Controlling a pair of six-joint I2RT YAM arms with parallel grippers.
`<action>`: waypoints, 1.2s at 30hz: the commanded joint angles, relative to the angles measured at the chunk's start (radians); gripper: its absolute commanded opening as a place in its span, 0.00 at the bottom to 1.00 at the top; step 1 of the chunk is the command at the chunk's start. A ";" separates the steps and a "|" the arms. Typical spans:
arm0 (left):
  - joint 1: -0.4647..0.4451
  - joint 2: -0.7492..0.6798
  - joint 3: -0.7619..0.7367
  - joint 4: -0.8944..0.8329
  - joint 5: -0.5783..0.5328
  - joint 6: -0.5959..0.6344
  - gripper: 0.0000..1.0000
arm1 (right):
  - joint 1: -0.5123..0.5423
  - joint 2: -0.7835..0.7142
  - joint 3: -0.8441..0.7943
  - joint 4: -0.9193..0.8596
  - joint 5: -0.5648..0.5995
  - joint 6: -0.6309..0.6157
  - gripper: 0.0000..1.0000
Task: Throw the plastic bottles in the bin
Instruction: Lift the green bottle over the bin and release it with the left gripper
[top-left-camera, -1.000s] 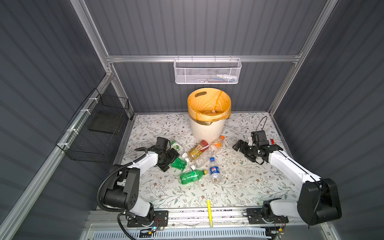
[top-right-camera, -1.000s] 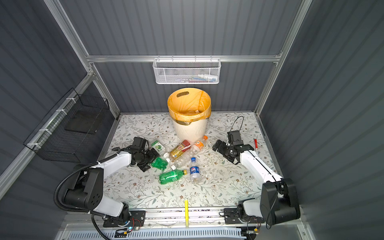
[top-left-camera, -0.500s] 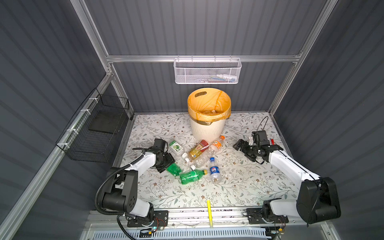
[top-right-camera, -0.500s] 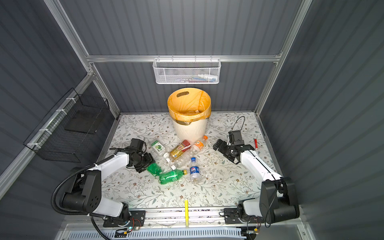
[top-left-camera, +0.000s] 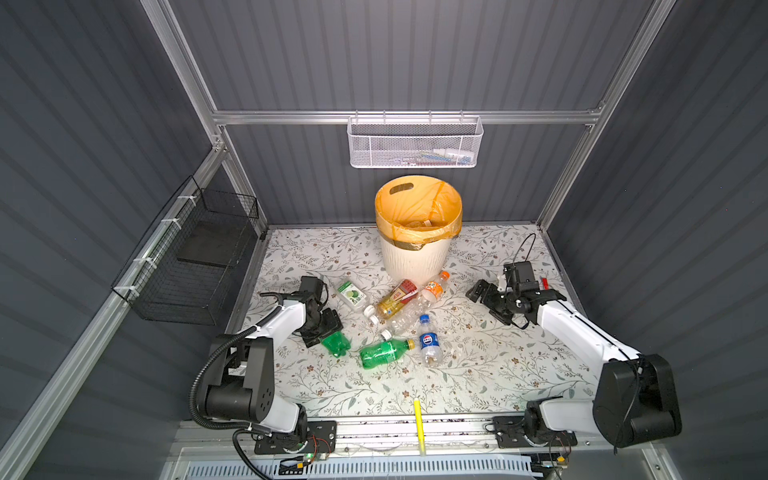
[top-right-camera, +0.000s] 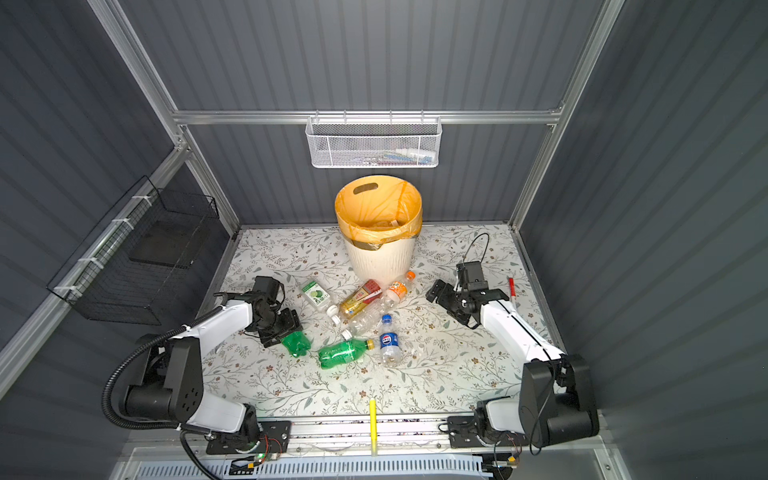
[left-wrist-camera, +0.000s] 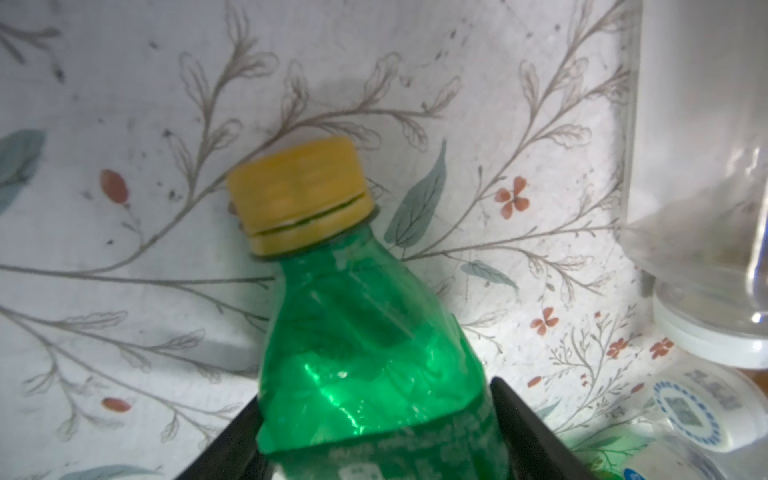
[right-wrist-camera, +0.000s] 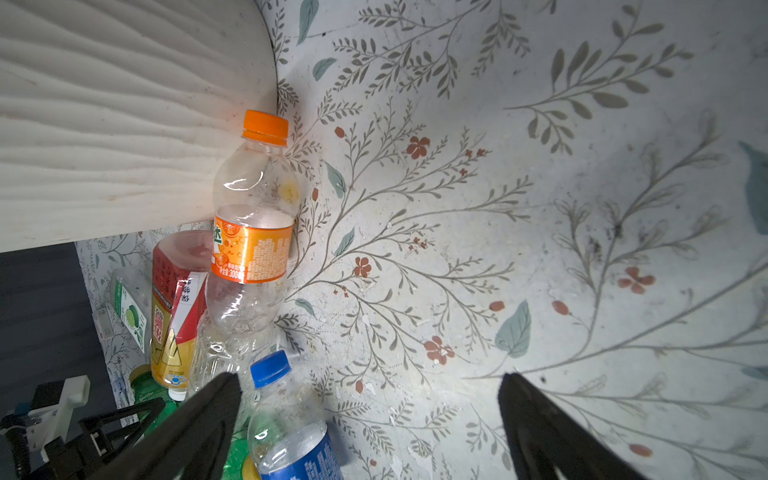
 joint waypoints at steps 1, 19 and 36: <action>-0.002 -0.036 -0.027 0.002 0.039 -0.001 0.68 | -0.002 -0.005 0.019 -0.030 -0.002 0.010 0.99; -0.104 0.289 1.514 -0.238 0.193 0.143 0.75 | -0.002 -0.029 0.019 -0.031 0.006 0.017 0.99; -0.051 0.268 1.393 0.292 0.254 -0.057 1.00 | 0.028 -0.059 0.006 -0.005 0.007 0.044 0.99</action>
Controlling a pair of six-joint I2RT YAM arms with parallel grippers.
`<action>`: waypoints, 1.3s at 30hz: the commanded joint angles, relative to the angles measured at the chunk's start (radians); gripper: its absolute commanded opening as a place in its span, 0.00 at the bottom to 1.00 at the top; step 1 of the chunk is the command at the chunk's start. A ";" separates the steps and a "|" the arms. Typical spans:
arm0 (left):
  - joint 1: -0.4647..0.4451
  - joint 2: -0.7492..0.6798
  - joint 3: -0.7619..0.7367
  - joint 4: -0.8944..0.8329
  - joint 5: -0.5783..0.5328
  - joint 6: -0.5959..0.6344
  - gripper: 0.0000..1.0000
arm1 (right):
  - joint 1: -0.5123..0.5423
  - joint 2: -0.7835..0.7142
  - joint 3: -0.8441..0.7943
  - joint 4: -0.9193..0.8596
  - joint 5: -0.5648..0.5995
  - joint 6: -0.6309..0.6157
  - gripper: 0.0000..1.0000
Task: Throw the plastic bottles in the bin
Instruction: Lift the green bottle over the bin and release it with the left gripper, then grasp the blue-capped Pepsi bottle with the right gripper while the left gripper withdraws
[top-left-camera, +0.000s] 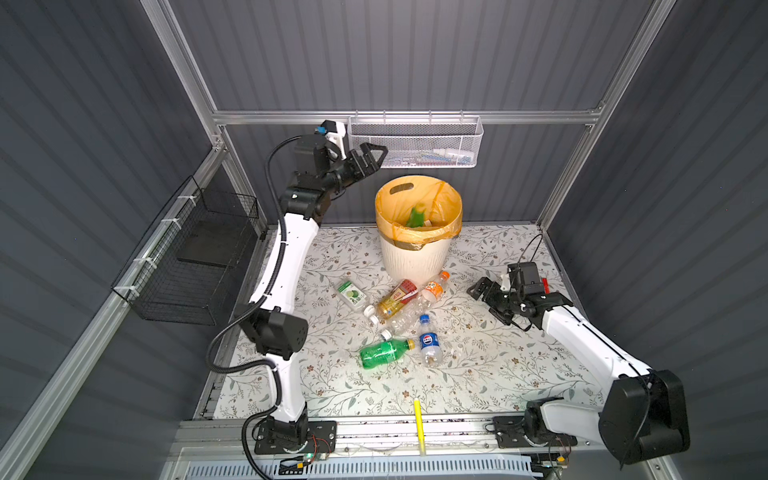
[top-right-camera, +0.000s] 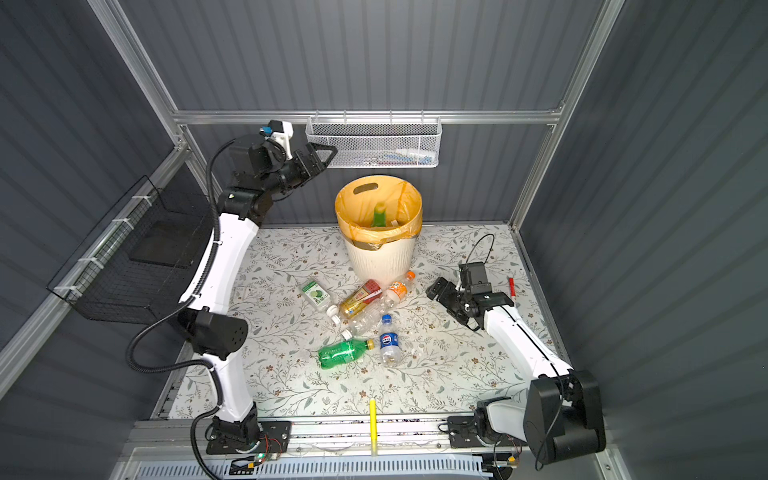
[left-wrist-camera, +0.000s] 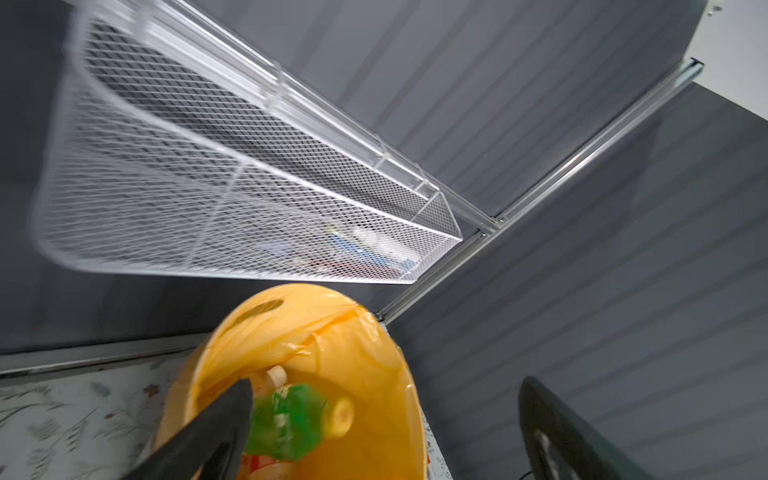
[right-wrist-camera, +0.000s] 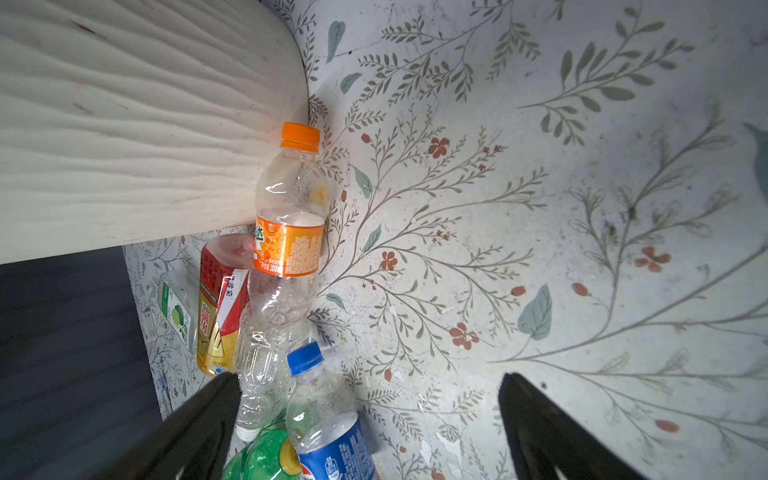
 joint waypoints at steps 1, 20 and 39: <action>0.072 -0.212 -0.157 0.069 -0.059 0.046 1.00 | 0.026 0.014 0.028 -0.025 0.032 -0.047 0.99; 0.237 -0.652 -1.237 -0.028 -0.223 0.211 1.00 | 0.468 0.157 0.086 -0.134 0.192 -0.116 0.96; 0.240 -0.631 -1.343 0.022 -0.159 0.193 0.99 | 0.644 0.407 0.230 -0.195 0.322 -0.076 0.84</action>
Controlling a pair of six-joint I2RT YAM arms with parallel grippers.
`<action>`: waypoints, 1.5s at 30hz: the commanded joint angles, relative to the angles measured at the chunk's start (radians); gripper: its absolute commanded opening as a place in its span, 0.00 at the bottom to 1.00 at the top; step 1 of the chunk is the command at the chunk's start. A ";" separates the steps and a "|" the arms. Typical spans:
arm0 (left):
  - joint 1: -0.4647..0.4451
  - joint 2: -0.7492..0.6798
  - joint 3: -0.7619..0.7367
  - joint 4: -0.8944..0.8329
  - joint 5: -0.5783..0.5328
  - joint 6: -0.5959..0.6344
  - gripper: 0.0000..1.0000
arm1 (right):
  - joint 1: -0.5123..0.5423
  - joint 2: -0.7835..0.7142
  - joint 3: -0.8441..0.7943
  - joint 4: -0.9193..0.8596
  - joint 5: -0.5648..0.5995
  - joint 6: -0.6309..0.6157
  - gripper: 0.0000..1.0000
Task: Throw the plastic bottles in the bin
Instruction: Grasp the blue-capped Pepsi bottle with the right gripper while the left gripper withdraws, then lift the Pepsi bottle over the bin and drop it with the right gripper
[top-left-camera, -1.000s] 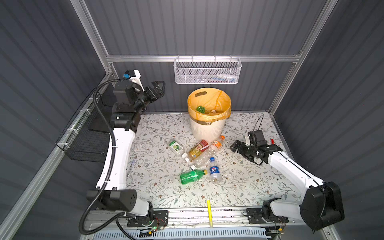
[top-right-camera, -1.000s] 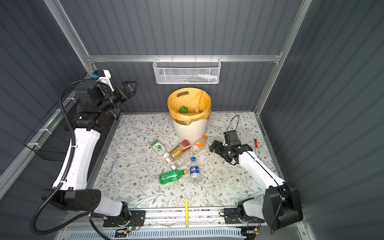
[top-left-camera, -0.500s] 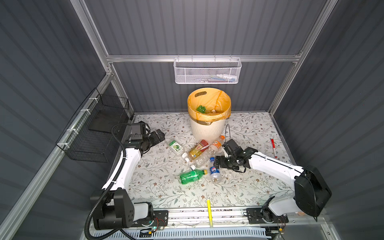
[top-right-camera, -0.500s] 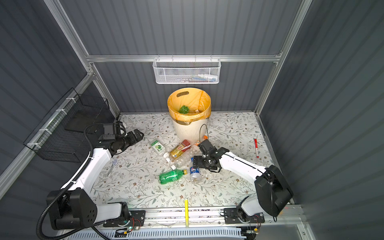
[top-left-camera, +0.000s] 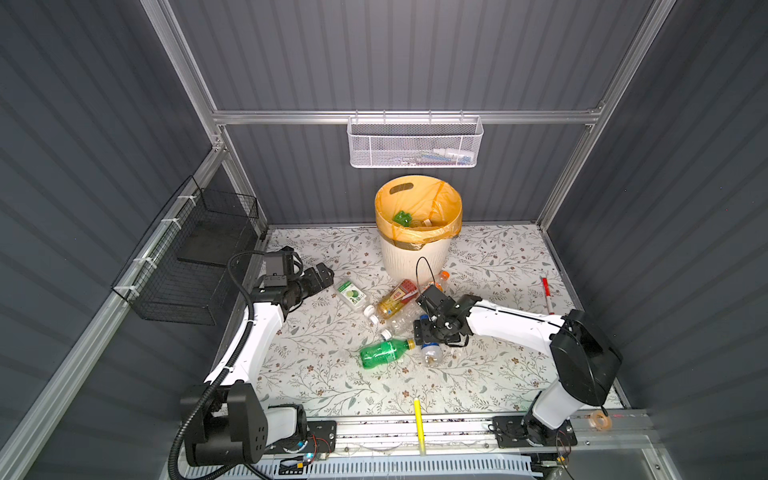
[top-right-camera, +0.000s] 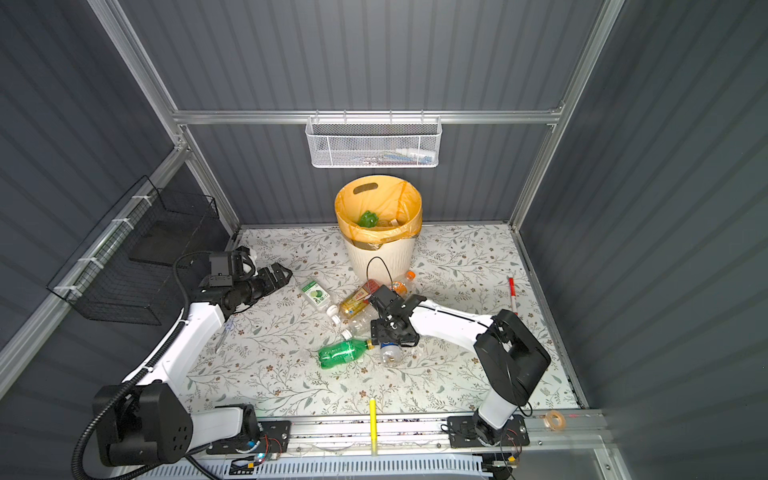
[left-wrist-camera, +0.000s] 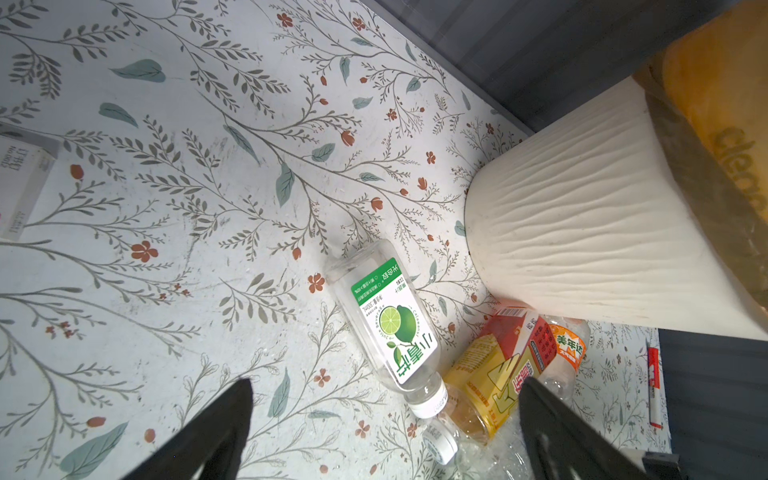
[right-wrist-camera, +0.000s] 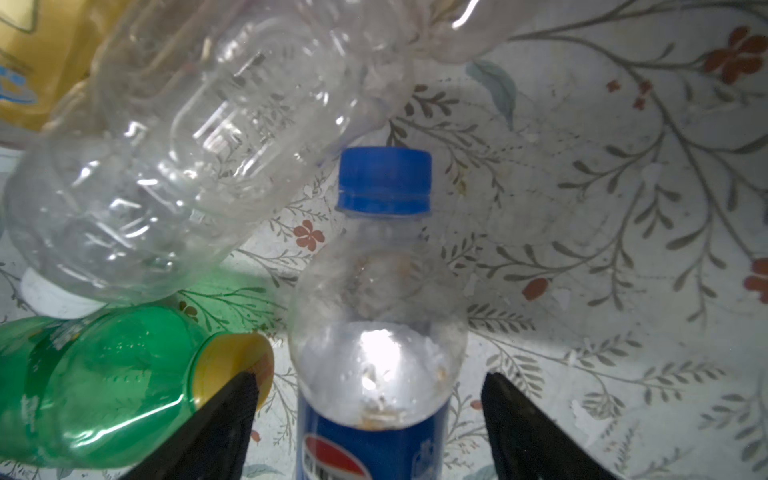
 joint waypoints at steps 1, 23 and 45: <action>0.004 0.010 -0.011 0.010 0.020 -0.002 1.00 | 0.007 0.015 0.025 -0.041 0.044 0.013 0.83; 0.005 0.044 -0.038 0.040 0.046 -0.020 1.00 | -0.055 -0.112 -0.152 0.053 0.036 0.174 0.50; 0.004 0.152 -0.067 0.104 0.130 -0.048 0.97 | -0.518 -0.810 -0.608 0.009 -0.108 0.310 0.50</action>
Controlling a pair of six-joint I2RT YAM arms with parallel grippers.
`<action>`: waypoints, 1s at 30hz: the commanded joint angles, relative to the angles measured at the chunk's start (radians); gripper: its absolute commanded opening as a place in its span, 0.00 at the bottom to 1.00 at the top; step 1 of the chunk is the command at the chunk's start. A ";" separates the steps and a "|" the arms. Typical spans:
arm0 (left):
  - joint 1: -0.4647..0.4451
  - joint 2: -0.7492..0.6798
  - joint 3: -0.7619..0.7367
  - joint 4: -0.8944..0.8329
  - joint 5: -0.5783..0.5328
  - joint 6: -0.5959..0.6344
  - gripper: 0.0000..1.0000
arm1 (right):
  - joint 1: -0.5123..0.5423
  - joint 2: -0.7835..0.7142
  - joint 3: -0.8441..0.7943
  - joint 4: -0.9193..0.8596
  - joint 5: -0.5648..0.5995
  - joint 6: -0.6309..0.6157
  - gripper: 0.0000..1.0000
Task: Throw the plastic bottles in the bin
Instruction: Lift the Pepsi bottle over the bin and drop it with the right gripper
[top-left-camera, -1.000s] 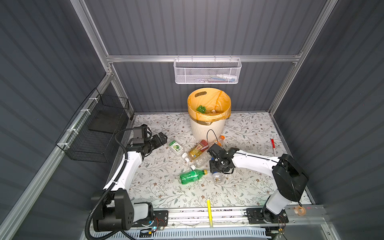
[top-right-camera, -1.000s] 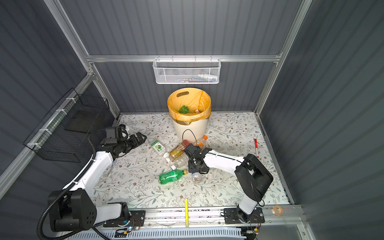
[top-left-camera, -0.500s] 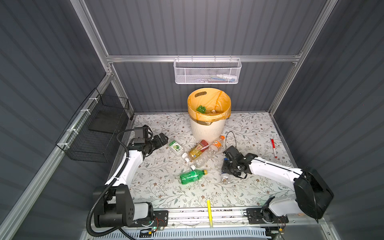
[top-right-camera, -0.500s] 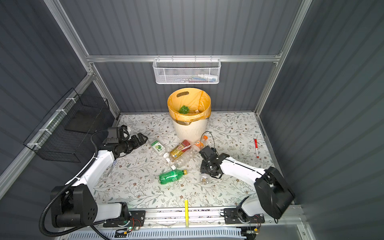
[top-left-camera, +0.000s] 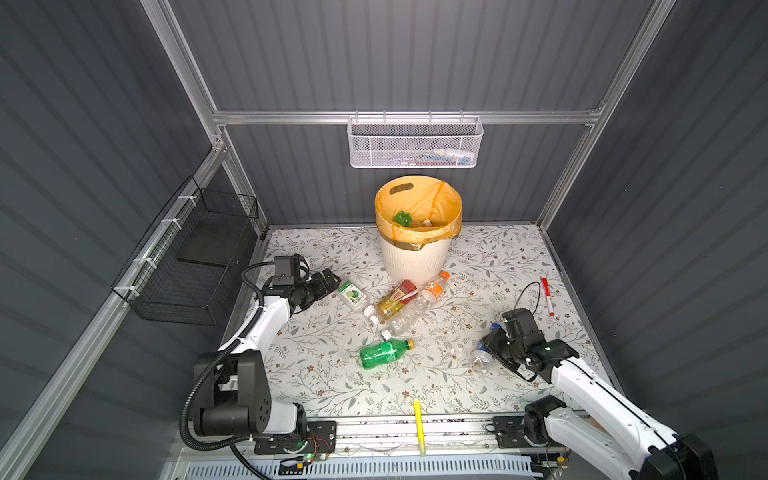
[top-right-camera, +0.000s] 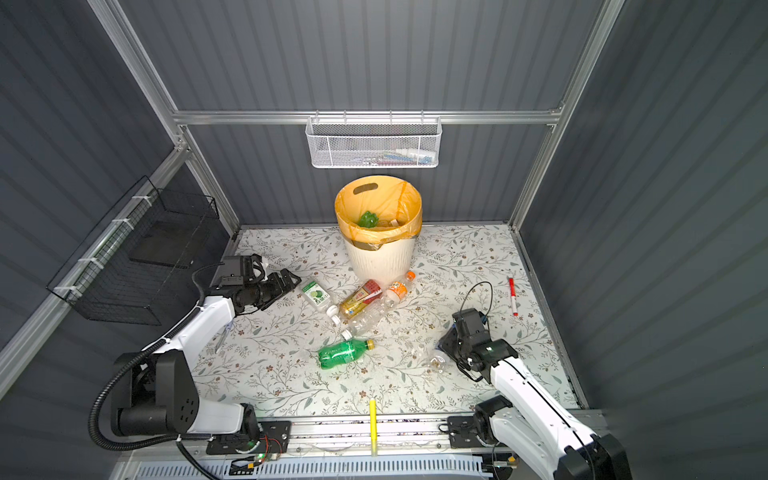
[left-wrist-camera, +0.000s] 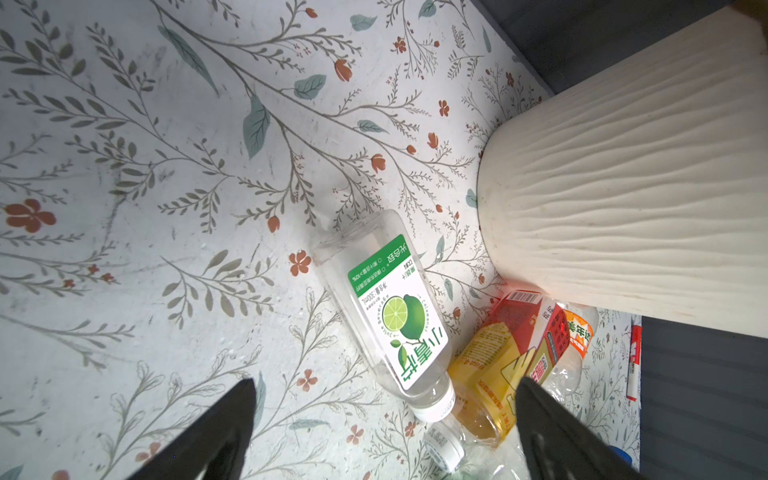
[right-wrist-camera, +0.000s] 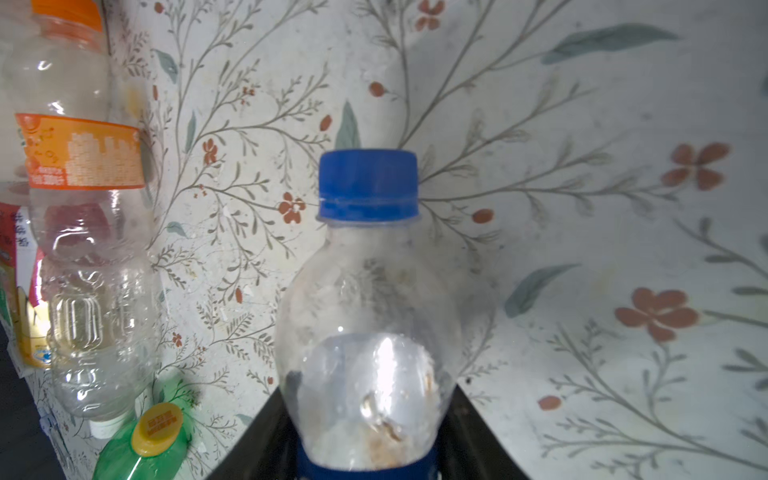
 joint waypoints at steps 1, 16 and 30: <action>0.003 0.008 -0.027 0.023 0.028 -0.018 0.97 | -0.022 -0.026 -0.001 -0.039 -0.037 0.000 0.50; 0.004 0.006 -0.104 0.106 0.062 -0.072 0.96 | -0.042 0.447 1.097 -0.014 -0.254 -0.118 0.63; 0.004 -0.069 -0.122 0.076 0.056 -0.084 0.99 | -0.148 0.743 1.710 -0.006 -0.401 -0.018 0.99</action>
